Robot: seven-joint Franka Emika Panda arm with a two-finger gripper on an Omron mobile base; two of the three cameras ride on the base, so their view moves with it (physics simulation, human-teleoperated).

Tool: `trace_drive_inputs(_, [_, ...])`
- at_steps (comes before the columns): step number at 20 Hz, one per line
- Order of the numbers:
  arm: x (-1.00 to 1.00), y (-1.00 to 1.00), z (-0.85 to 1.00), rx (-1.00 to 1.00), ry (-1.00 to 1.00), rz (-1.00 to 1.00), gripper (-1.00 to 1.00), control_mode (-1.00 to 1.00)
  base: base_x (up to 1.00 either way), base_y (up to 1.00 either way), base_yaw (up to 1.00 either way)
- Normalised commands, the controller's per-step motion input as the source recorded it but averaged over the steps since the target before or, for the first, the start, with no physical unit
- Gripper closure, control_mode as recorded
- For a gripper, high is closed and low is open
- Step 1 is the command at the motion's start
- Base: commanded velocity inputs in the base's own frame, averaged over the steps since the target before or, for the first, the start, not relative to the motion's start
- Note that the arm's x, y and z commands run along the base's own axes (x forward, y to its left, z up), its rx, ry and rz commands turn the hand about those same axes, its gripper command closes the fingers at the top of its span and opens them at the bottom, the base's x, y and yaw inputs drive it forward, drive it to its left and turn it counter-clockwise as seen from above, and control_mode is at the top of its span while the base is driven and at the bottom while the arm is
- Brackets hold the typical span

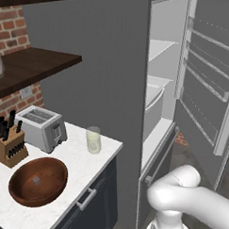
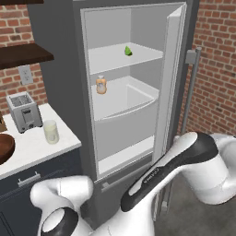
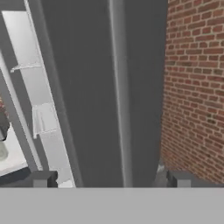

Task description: Grab a lemon wedge from the fridge and one ice cube from the ice bowl, and put them in the glass of lemonade.

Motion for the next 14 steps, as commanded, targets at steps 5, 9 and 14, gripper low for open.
trace_drive_inputs(5, [-0.45,0.97,0.56,-0.29,0.11,-0.17,-1.0,-1.0,0.0,0.0,0.0])
trace_drive_inputs(9, [-0.22,1.0,0.57,-0.34,0.09,-0.14,-1.0,-1.0,0.0,0.0,0.0])
trace_drive_inputs(14, [-0.02,1.0,0.35,-0.33,0.14,-0.12,-1.0,-1.0,0.0,0.0,0.0])
